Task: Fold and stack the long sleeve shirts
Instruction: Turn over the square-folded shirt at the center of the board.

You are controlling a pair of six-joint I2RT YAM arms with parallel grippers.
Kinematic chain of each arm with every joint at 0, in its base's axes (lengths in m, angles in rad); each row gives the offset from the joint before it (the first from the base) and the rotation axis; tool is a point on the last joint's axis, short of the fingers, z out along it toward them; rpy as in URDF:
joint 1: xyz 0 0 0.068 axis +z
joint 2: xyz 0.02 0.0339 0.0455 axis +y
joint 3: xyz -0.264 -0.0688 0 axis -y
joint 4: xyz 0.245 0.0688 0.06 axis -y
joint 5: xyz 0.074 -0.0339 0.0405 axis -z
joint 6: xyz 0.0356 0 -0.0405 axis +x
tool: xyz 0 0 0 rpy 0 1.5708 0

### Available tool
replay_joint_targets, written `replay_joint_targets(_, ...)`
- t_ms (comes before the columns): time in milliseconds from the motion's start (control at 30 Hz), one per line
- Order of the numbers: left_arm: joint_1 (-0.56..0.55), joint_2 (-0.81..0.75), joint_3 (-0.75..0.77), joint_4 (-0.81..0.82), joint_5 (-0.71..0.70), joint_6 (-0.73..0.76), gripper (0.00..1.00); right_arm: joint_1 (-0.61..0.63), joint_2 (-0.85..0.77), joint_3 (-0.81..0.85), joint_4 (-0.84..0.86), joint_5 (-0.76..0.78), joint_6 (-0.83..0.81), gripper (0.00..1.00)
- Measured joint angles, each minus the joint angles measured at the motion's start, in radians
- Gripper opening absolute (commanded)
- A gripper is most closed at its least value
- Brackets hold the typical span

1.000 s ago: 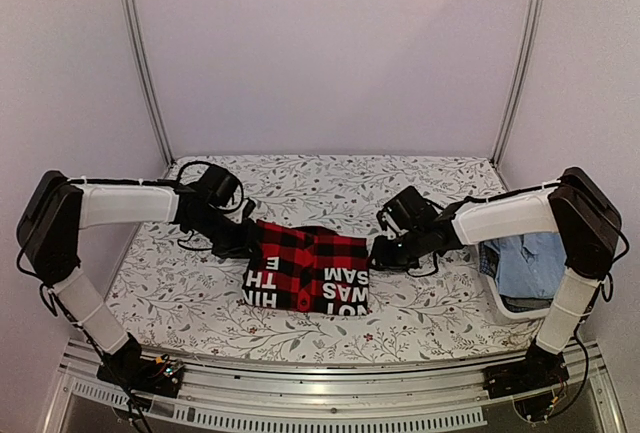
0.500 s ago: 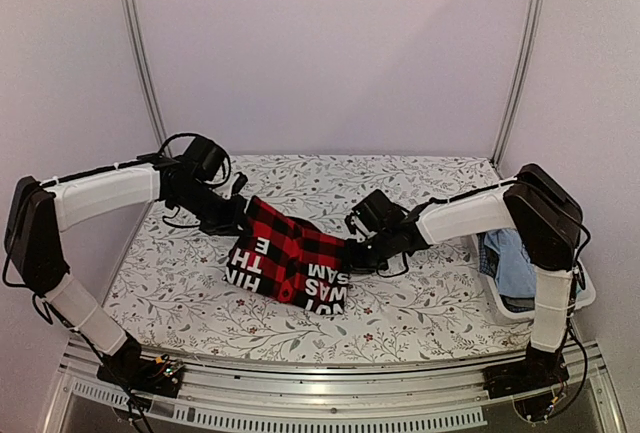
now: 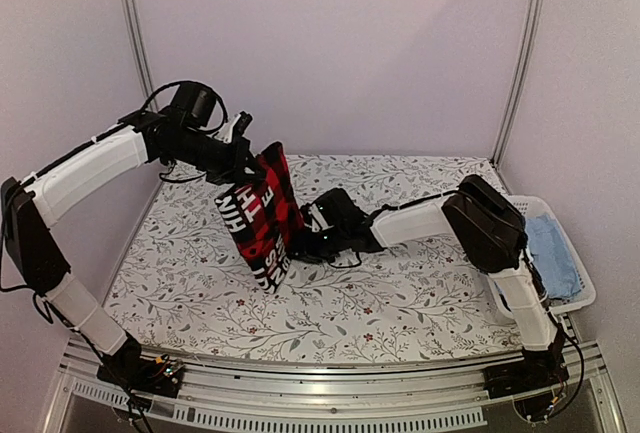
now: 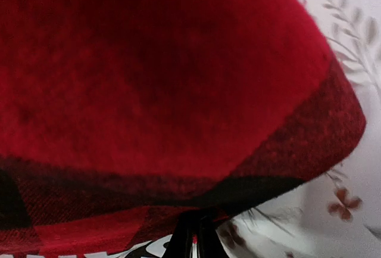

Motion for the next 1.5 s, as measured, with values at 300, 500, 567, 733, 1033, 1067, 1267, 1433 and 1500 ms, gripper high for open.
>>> replay_joint_targets(300, -0.002, 0.058, 0.019, 0.041, 0.024, -0.028, 0.00, 0.018, 0.246, 0.311, 0.114, -0.104, 0.098, 0.14)
replay_joint_targets(500, -0.001, 0.063, 0.019, 0.051, 0.024, -0.030, 0.00, -0.005, 0.248, 0.302, 0.131, -0.130, 0.108, 0.22)
replay_joint_targets(567, -0.001, 0.066, 0.019, 0.053, 0.023, -0.030, 0.00, -0.017, 0.235, 0.276, 0.151, -0.136, 0.102, 0.27)
replay_joint_targets(733, -0.001, 0.082, 0.019, 0.057, 0.021, -0.030, 0.00, -0.059, 0.167, 0.209, 0.102, -0.150, 0.060, 0.33)
replay_joint_targets(1033, -0.047, 0.151, 0.021, 0.099, -0.007, -0.086, 0.00, -0.164, -0.159, 0.010, -0.095, -0.090, -0.058, 0.45)
replay_joint_targets(1067, -0.074, 0.170, 0.026, 0.116, -0.024, -0.111, 0.00, -0.180, -0.218, -0.021, -0.109, -0.079, -0.070, 0.46)
replay_joint_targets(1267, -0.299, 0.465, 0.227, 0.208, -0.096, -0.241, 0.57, -0.312, -0.586, -0.239, -0.182, -0.005, -0.133, 0.55)
replay_joint_targets(1433, -0.421, 0.657, 0.416, 0.212, -0.130, -0.275, 0.64, -0.367, -0.743, -0.390, -0.233, 0.045, -0.167, 0.60)
replay_joint_targets(1500, -0.426, 0.647, 0.420, 0.207, -0.139, -0.276, 0.64, -0.355, -0.753, -0.436, -0.245, 0.050, -0.172, 0.61)
